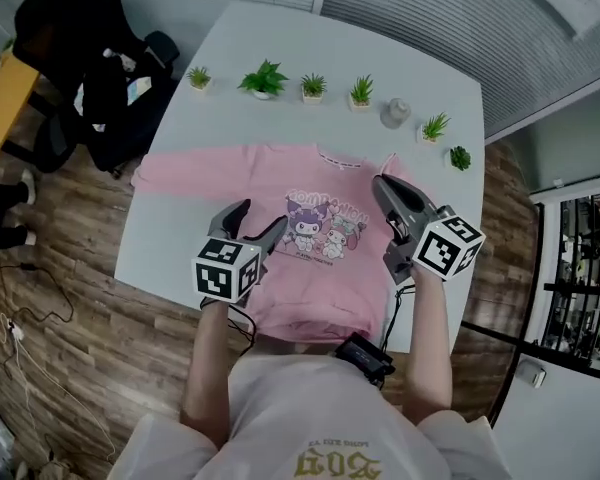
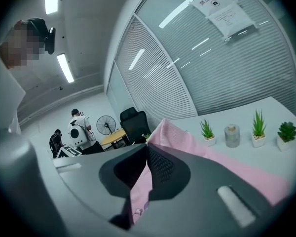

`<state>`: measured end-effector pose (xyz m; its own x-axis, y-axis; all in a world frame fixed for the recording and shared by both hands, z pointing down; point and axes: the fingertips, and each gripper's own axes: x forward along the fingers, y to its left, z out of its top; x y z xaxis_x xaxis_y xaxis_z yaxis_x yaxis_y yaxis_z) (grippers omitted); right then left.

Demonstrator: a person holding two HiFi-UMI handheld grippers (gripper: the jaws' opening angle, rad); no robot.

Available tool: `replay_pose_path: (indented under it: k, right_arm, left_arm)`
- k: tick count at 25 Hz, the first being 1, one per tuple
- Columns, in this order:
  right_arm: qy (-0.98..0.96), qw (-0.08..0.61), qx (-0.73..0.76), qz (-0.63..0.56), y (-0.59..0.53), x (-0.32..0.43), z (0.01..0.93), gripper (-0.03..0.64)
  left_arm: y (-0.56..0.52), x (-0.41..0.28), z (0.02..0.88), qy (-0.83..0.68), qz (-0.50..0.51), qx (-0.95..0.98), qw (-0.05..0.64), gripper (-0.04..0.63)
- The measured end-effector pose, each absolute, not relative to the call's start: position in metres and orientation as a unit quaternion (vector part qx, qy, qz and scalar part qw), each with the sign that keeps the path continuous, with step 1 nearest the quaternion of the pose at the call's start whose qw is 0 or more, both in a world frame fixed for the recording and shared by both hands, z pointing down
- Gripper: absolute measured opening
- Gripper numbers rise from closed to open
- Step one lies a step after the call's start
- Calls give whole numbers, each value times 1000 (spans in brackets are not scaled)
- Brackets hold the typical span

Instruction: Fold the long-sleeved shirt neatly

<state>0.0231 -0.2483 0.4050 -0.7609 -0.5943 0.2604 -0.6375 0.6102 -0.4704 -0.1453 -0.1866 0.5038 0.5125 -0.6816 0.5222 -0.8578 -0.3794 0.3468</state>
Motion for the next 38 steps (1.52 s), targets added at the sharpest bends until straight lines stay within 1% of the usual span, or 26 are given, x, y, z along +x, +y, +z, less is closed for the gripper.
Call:
replay_pose_path:
  k: [5, 8, 12, 14, 17, 19, 20, 22, 23, 27, 29, 33, 38]
  right_arm:
    - [-905, 50, 307, 289, -262, -36, 426, 18]
    - [-904, 61, 287, 313, -270, -72, 460, 18]
    - [-895, 94, 273, 340, -273, -117, 516, 18]
    - [-891, 122, 272, 342, -275, -133, 544, 18]
    - [-882, 199, 279, 324, -279, -145, 590, 20]
    - [-869, 233, 301, 317, -283, -143, 613, 22]
    - [-862, 241, 310, 321, -284, -142, 620, 41]
    - [-851, 248, 314, 340, -284, -142, 628, 172]
    - [-849, 250, 312, 346, -283, -144, 629, 225]
    - [-855, 256, 303, 335, -272, -143, 619, 276]
    - [-863, 247, 288, 334, -261, -144, 609, 302]
    - [-881, 211, 282, 316, -242, -139, 575, 308]
    - [-890, 170, 299, 299, -209, -115, 530, 308]
  left_arm:
    - [-191, -176, 517, -490, 143, 802, 311, 324]
    - [-189, -187, 525, -495, 143, 796, 318, 324]
    - [-181, -195, 537, -496, 147, 790, 329, 324]
    - [-176, -196, 542, -492, 152, 790, 333, 324]
    - [-169, -197, 551, -489, 160, 787, 339, 324]
    - [-164, -200, 556, -491, 165, 785, 341, 325]
    - [-163, -202, 558, -492, 167, 783, 342, 328]
    - [-160, -208, 560, -498, 169, 779, 343, 340]
    - [-159, -211, 561, -501, 168, 777, 343, 345]
    - [-160, -220, 558, -510, 157, 774, 342, 353]
    - [-163, -222, 555, -512, 150, 775, 339, 354]
    - [-166, -219, 549, -511, 142, 779, 334, 354]
    - [-168, -216, 536, -520, 134, 780, 321, 356]
